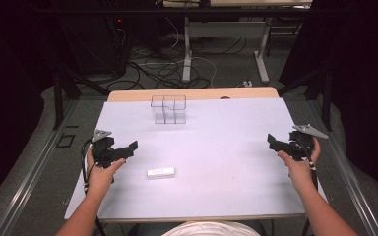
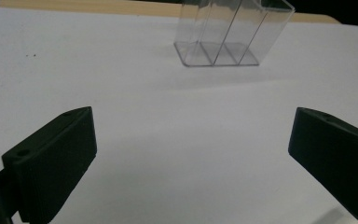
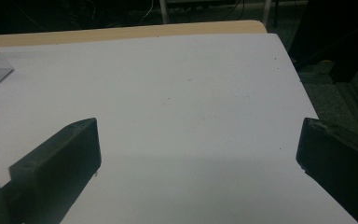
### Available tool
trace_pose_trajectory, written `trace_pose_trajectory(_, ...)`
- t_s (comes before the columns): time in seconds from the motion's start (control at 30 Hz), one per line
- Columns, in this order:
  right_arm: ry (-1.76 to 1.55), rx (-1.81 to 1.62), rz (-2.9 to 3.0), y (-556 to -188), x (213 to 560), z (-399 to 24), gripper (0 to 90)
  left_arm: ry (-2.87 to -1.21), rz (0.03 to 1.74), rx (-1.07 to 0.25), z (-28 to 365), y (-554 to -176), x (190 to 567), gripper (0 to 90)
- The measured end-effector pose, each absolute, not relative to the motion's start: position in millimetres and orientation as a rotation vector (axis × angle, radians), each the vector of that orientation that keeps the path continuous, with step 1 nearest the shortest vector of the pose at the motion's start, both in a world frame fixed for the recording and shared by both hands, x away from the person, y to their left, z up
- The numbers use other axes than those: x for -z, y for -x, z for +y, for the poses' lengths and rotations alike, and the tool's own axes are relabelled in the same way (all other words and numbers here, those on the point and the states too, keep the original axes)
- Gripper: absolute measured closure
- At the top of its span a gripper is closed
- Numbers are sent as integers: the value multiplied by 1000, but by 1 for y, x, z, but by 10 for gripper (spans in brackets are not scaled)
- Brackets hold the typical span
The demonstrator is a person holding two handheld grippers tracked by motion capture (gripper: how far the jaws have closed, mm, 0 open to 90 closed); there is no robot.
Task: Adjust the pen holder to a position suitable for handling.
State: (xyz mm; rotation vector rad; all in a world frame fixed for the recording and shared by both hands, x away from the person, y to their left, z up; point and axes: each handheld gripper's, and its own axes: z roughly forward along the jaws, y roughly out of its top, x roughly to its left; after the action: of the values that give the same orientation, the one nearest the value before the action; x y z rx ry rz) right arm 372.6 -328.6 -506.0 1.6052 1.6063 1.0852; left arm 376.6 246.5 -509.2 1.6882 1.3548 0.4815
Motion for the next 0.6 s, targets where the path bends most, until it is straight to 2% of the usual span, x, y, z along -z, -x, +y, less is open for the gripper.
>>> trace_pose_trajectory(0.27, -1557, -1102, 1625, -370, 502, -319, 0, -1687, 1301, -495, 231, -383, 484, 10)
trace_pose_trajectory(0.6, -1541, -1096, 1669, -368, 505, -308, 8, -1633, 1287, -521, 220, -408, 454, 39)
